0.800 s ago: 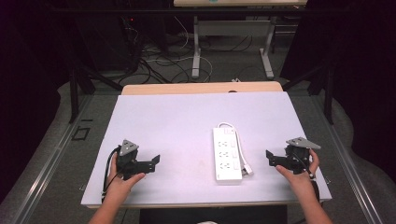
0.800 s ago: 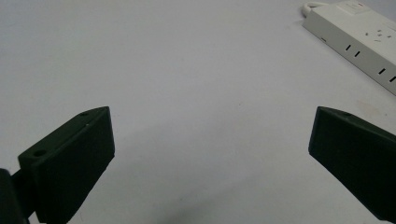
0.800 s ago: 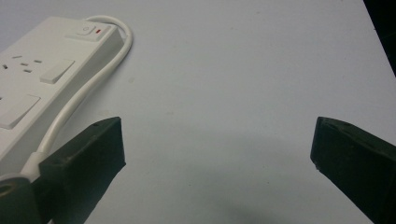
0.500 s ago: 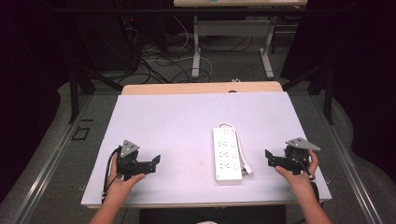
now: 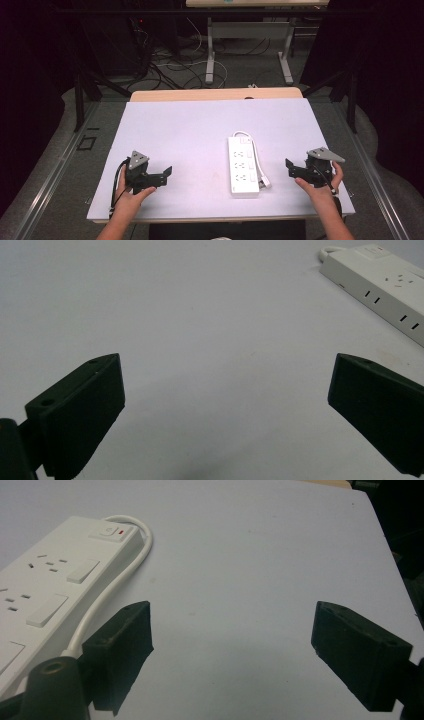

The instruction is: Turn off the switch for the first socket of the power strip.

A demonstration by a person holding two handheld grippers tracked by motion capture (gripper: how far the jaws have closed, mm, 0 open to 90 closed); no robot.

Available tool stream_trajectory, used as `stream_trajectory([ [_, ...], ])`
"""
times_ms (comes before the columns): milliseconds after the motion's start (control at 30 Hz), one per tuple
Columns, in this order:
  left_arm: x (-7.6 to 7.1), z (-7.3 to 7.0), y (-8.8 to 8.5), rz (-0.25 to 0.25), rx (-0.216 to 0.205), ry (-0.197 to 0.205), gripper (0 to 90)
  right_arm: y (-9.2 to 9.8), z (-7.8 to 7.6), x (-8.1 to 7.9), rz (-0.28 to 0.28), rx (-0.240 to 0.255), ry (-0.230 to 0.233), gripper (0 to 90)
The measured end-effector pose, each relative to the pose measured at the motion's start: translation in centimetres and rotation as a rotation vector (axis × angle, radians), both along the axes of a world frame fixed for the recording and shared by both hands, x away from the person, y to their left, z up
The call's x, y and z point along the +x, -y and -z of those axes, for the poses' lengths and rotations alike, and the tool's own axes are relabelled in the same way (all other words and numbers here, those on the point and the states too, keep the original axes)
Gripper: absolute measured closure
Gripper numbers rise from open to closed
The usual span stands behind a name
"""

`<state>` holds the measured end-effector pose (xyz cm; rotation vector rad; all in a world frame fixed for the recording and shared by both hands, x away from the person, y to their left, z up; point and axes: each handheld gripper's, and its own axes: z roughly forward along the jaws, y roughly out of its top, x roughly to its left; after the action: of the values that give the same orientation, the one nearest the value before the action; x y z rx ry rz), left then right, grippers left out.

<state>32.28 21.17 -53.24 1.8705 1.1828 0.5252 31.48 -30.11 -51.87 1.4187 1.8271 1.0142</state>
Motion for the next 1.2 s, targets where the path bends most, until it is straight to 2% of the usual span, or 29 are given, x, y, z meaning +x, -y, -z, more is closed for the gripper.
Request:
stream_trajectory([
  [133,0.0,0.0,0.0,-0.003,-0.002,0.001,2.2,-0.4,-0.2,-0.1,-0.02,0.008,-0.007,19.8],
  [300,0.0,0.0,0.0,-0.003,-0.003,0.001,2.6,-1.0,-0.5,-0.2,-0.055,-0.014,-0.004,24.4],
  [333,0.0,-0.1,0.0,0.002,0.009,0.007,2.6,-1.2,-0.6,-0.2,-0.054,-0.011,-0.007,25.4],
  [500,0.0,-0.1,0.0,0.003,0.009,0.008,2.9,-1.5,-0.7,-0.2,-0.076,-0.016,0.003,30.3],
  [800,-0.1,-0.1,0.1,-0.004,0.0,0.004,3.1,-2.2,-1.1,0.1,-0.092,-0.012,-0.034,37.0],
  [1200,-0.1,0.0,0.1,-0.005,-0.003,0.003,3.3,-3.1,-2.3,1.0,-0.181,-0.035,-0.07,44.0],
])
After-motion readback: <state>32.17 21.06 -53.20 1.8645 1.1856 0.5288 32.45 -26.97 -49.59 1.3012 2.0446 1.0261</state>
